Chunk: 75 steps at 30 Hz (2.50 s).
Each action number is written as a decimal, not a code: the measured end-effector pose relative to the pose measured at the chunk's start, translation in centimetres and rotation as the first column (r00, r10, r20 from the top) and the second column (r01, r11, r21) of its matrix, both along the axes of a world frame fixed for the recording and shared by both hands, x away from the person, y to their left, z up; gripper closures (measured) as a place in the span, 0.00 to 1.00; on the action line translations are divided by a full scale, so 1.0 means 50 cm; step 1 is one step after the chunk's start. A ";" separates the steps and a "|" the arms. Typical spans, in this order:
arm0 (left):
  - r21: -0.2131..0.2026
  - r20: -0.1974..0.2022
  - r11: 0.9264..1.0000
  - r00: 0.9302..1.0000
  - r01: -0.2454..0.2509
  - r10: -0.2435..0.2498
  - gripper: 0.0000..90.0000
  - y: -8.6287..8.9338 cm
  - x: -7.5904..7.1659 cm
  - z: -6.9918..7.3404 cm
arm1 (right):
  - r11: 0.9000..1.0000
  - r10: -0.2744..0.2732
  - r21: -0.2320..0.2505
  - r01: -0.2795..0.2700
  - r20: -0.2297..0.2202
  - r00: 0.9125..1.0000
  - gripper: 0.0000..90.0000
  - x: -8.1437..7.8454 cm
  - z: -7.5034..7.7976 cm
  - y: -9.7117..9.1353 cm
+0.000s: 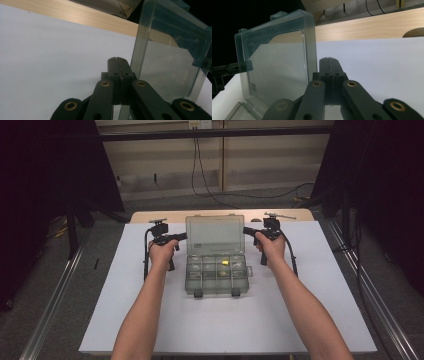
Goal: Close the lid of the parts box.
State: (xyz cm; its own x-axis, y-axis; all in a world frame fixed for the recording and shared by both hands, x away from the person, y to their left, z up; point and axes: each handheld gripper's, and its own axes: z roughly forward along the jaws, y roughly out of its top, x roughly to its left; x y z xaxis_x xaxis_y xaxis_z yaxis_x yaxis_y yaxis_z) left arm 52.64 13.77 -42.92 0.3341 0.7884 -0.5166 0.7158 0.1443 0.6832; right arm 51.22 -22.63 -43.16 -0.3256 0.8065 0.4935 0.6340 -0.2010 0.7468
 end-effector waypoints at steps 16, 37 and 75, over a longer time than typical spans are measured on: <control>0.020 0.045 0.999 0.999 0.030 -0.030 1.00 0.005 -0.045 0.026 | 0.997 0.064 -0.043 -0.060 0.083 0.995 1.00 -0.049 0.034 -0.004; 0.095 0.079 0.994 0.995 0.060 -0.067 1.00 0.004 -0.082 0.040 | 0.987 0.124 -0.121 -0.109 0.122 0.985 1.00 -0.089 0.047 0.000; 0.148 0.079 0.977 0.983 0.153 -0.166 0.99 0.017 -0.140 0.040 | 0.956 0.240 -0.202 -0.212 0.128 0.962 1.00 -0.166 0.040 0.003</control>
